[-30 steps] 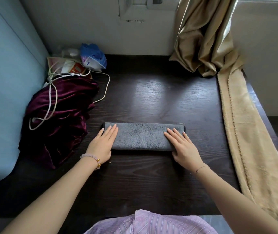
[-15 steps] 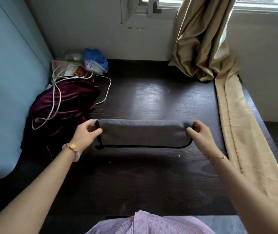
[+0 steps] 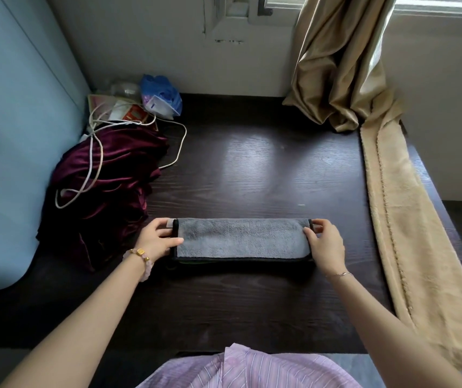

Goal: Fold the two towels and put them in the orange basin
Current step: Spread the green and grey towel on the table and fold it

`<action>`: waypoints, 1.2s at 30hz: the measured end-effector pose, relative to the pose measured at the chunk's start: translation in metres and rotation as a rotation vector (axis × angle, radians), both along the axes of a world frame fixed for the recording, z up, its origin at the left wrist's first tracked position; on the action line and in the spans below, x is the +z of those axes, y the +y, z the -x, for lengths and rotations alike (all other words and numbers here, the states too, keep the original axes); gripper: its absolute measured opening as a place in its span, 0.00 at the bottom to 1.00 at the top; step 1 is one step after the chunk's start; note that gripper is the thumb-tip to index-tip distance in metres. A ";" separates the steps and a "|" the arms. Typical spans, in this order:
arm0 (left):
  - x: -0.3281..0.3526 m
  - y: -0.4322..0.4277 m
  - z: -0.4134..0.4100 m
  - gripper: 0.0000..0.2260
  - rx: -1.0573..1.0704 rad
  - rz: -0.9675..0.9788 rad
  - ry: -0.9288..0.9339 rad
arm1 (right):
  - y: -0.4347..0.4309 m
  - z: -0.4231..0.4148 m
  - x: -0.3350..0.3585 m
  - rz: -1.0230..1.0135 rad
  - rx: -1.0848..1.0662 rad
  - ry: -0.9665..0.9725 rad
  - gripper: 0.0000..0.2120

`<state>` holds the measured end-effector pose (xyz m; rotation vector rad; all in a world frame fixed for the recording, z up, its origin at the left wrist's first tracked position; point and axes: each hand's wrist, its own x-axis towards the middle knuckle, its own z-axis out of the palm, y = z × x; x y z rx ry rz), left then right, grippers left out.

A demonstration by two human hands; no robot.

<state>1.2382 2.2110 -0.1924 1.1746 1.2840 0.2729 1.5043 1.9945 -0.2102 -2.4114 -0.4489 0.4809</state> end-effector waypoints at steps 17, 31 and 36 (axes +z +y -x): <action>-0.008 -0.028 0.017 0.17 -0.627 -0.970 0.285 | -0.022 0.007 0.001 0.021 -0.005 0.111 0.14; -0.024 -0.037 0.028 0.19 -0.766 -1.199 0.290 | -0.020 -0.001 0.003 -0.106 -0.045 0.233 0.06; -0.023 -0.040 0.025 0.10 -0.718 -1.267 0.305 | -0.022 -0.002 -0.007 -0.109 -0.052 0.269 0.06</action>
